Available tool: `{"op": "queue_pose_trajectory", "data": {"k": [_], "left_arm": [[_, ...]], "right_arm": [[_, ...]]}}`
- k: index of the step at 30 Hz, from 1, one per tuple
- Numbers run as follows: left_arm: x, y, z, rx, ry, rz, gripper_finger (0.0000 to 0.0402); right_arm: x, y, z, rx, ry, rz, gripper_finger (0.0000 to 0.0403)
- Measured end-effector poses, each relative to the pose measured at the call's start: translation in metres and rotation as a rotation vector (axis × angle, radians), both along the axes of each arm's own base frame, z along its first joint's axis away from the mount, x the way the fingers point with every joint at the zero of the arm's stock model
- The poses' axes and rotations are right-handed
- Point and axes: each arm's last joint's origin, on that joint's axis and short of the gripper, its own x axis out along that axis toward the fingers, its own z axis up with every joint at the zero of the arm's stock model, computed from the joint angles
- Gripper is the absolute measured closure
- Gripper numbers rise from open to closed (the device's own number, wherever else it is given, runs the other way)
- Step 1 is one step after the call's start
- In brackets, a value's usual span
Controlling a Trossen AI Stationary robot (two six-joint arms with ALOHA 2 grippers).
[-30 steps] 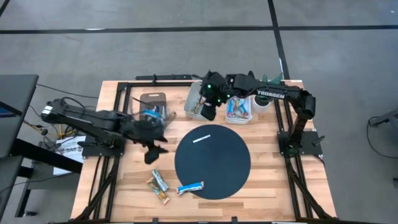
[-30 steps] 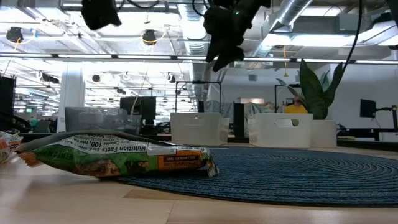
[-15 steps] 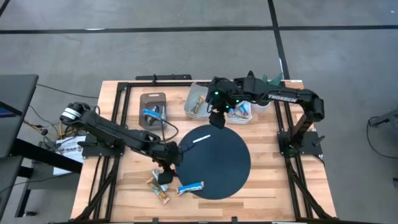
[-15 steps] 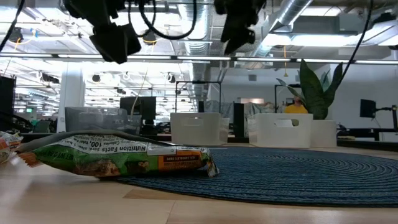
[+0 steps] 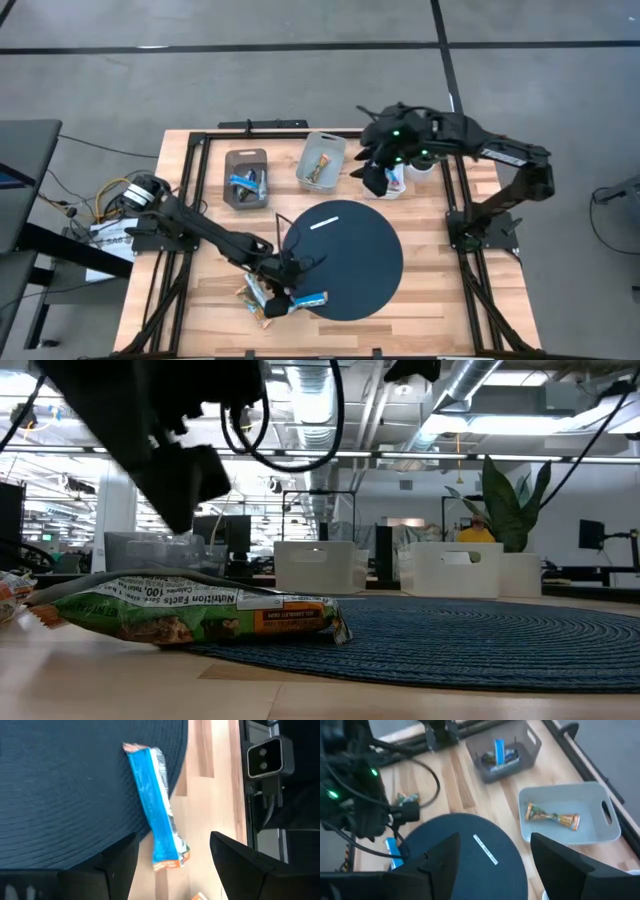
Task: Pick and place Granola Bars by type
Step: Put the yellow granola bar into the gray bin
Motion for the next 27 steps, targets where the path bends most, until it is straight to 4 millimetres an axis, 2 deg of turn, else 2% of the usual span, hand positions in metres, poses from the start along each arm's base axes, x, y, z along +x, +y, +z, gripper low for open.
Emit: {"op": "queue_pose_trajectory", "data": {"k": [8, 16, 22, 27], "left_arm": [[0.000, -0.022, -0.019, 0.056, 0.036, -0.011, 0.0164], [0.001, -0.024, -0.019, 0.114, 0.007, 0.068, 0.0164], [0.001, -0.028, -0.025, 0.100, 0.030, 0.047, 0.0164], [0.008, -0.035, -0.044, 0.081, 0.097, 0.022, 0.0164]], "right_arm": [[-0.016, 0.005, 0.014, -0.018, -0.061, 0.055, 0.0171], [-0.017, 0.015, 0.016, 0.210, -0.111, 0.330, 0.0171], [-0.018, 0.017, 0.014, 0.212, -0.088, 0.343, 0.0171], [-0.018, 0.018, 0.013, 0.215, -0.077, 0.347, 0.0171]]}}
